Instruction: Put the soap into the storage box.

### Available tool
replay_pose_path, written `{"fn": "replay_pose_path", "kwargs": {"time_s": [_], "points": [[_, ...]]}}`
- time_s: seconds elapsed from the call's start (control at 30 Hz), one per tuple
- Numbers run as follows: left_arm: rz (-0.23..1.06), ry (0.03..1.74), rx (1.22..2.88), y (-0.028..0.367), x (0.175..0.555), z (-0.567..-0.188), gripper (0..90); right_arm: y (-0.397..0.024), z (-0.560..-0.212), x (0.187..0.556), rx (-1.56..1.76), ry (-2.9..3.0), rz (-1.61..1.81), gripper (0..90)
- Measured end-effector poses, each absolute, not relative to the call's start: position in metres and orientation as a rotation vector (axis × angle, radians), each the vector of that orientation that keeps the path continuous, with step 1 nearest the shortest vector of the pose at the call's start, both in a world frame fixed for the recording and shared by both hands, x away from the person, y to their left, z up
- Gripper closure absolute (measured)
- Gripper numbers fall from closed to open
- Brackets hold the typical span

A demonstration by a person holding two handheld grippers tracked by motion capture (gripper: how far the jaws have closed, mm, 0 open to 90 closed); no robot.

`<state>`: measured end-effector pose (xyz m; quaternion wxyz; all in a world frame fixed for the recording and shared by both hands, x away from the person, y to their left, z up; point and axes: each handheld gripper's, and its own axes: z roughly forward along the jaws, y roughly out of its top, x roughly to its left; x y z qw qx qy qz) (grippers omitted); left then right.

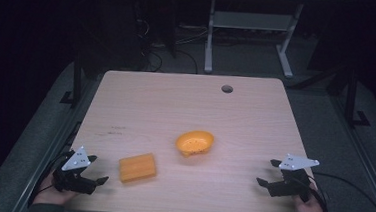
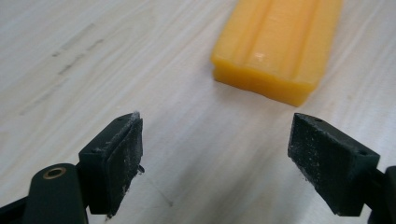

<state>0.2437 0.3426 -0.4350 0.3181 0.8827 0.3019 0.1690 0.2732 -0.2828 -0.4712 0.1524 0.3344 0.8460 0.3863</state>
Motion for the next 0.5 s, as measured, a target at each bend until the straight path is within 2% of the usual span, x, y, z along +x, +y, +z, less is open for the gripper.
{"fn": "replay_pose_path", "kwargs": {"time_s": [0.2, 0.5], "points": [[0.399, 0.786, 2.343, 0.340, 0.244, -0.438, 17.8, -0.277, -0.471, 0.276, 0.924, 2.445, 1.105, 13.7], [0.407, 0.751, 2.335, 0.330, 0.249, -0.432, 17.7, -0.275, -0.474, 0.280, 0.920, 2.471, 1.094, 13.7]]}}
